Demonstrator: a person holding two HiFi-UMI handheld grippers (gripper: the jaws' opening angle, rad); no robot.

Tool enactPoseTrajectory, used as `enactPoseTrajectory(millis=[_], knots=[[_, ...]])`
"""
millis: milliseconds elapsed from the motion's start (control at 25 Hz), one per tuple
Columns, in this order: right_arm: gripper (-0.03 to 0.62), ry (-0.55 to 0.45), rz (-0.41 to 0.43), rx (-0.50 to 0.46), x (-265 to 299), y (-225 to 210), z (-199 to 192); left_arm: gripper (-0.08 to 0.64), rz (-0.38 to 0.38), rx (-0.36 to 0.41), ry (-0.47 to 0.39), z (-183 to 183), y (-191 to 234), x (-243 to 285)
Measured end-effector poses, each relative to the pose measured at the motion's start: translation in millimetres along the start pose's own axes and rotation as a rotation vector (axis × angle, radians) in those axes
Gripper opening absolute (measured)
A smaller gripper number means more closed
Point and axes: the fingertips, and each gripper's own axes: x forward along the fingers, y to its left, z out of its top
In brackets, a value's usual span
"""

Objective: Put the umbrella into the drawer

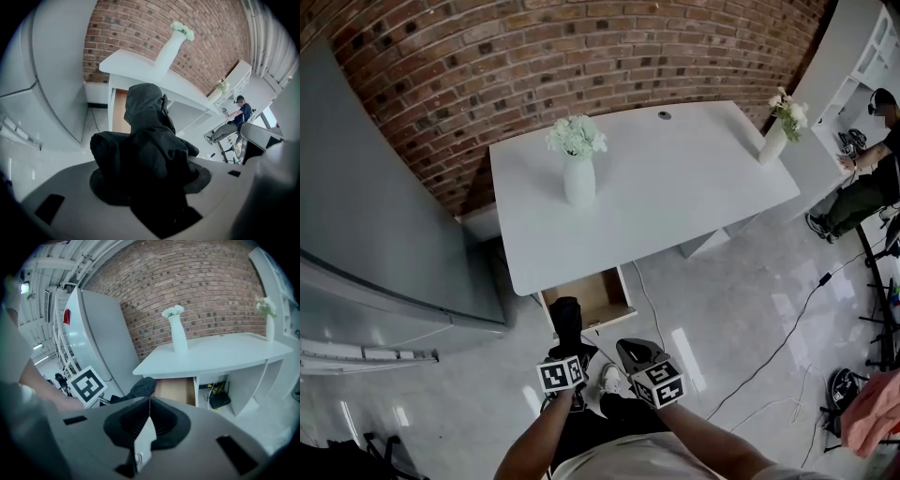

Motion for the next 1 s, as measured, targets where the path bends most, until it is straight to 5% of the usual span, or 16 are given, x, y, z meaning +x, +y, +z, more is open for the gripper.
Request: enactPoseTrajectory(millis=[320,640,1000], knots=[[0.017,0.043,0.012,0.025,18.9,-10.7,-26.8,0.261,0.094,0.042,0.072,-7.2,28.1,38.7],[0.017,0.076,0.033,0.051,36.3,-12.8,-52.8,0.261,0.118,0.033,0.088,-4.6,36.9,60.8],[0.017,0.078,0.035,0.067,63.3,-26.0,-60.6,0.261,0.147,0.111,0.094,20.3,45.0,88.5]])
